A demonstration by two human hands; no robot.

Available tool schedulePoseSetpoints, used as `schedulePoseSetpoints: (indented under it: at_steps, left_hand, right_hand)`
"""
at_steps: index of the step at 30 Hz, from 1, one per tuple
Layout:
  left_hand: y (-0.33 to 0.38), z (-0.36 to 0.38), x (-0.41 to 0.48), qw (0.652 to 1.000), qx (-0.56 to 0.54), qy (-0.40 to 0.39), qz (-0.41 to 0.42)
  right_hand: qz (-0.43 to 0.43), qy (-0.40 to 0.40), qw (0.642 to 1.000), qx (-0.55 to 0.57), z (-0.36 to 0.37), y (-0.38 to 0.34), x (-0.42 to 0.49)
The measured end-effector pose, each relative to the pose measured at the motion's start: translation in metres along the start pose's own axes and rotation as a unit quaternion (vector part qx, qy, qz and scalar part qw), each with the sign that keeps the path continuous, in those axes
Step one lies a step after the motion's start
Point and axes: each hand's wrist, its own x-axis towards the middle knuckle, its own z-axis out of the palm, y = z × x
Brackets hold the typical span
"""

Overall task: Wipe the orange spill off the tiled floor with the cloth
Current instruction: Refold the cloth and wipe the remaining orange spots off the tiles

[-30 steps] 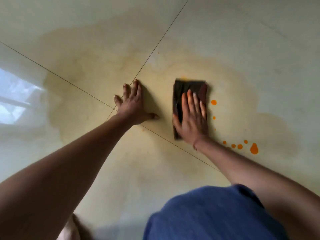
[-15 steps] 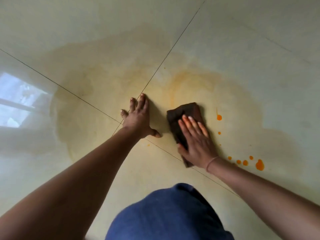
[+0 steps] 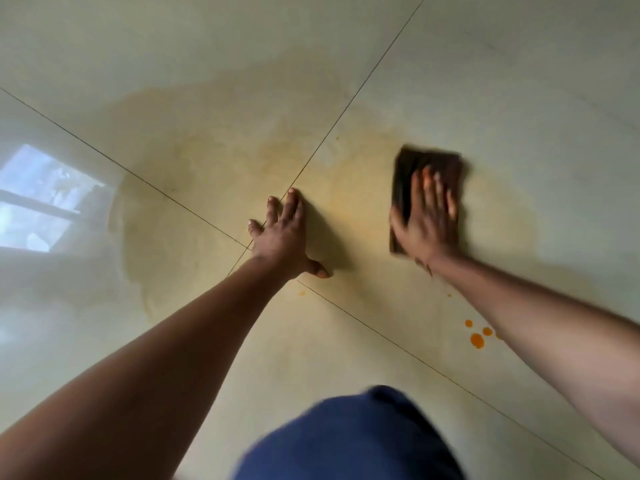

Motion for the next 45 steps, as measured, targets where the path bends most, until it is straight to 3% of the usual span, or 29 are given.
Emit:
schedulePoseSetpoints:
  at_steps: [1,3,6,8,9,11,13,14,16,19,21,24,25,27,30,34,39,45]
  left_hand:
    - [0.000,0.002,0.001,1.000,-0.003,0.002,0.003]
    - [-0.001,0.002,0.002,1.000,-0.011,0.005,0.007]
    - [0.001,-0.002,-0.001,1.000,-0.011,-0.003,0.004]
    - [0.002,-0.002,0.000,1.000,-0.006,-0.004,0.002]
    - [0.002,-0.002,0.000,1.000,-0.003,-0.006,0.000]
    - [0.001,-0.001,0.001,1.000,-0.002,-0.006,0.000]
    - [-0.001,0.001,0.002,1.000,-0.006,0.002,0.006]
    - [-0.001,0.001,0.002,1.000,-0.007,0.004,0.007]
    - [-0.001,-0.001,0.000,1.000,-0.007,0.005,0.004]
    - [-0.001,0.000,0.000,1.000,0.000,0.004,0.009]
    - [-0.001,0.000,0.001,1.000,0.013,0.004,0.009]
    - [0.000,0.002,0.002,1.000,0.016,0.010,0.007]
    - [0.000,0.002,0.001,1.000,0.016,0.009,0.004]
    - [0.000,0.000,0.003,1.000,0.011,0.007,-0.007]
    - [0.005,0.000,-0.002,1.000,0.009,0.015,-0.016]
    - [0.007,0.009,-0.008,0.998,0.017,0.059,-0.007]
    - [0.008,0.019,-0.012,0.995,0.033,0.089,0.020]
    - [0.004,0.026,-0.017,0.993,-0.033,0.104,0.047]
  right_hand:
    - [0.065,0.007,0.998,0.013,-0.004,-0.022,0.032]
    - [0.053,-0.003,0.999,0.011,0.002,-0.077,0.054]
    - [-0.163,-0.034,0.986,-0.002,0.014,-0.092,-0.015]
    - [-0.227,-0.046,0.973,0.002,0.013,-0.046,-0.060]
    - [-0.223,-0.033,0.974,0.004,0.013,-0.026,-0.054]
    - [-0.112,-0.012,0.994,0.001,0.006,-0.022,-0.010]
    - [0.010,0.003,1.000,0.006,0.004,-0.056,0.034]
    - [0.014,0.002,1.000,0.010,0.005,-0.074,0.039]
    - [-0.080,-0.010,0.997,0.003,0.009,-0.086,0.008]
    - [-0.211,-0.032,0.977,-0.014,0.011,-0.036,-0.068]
    - [-0.179,-0.027,0.983,-0.009,0.012,-0.016,-0.058]
    - [0.010,-0.009,1.000,0.014,0.007,-0.045,-0.019]
    - [0.011,-0.006,1.000,0.023,0.008,-0.058,-0.022]
    - [-0.092,-0.027,0.995,0.005,0.014,-0.063,-0.060]
    - [-0.184,-0.054,0.981,-0.031,0.014,-0.023,-0.134]
    - [-0.182,-0.067,0.981,-0.022,0.012,-0.005,-0.140]
    - [-0.114,-0.058,0.990,0.053,0.006,-0.030,-0.142]
    - [-0.111,0.047,0.986,0.112,-0.004,-0.035,-0.129]
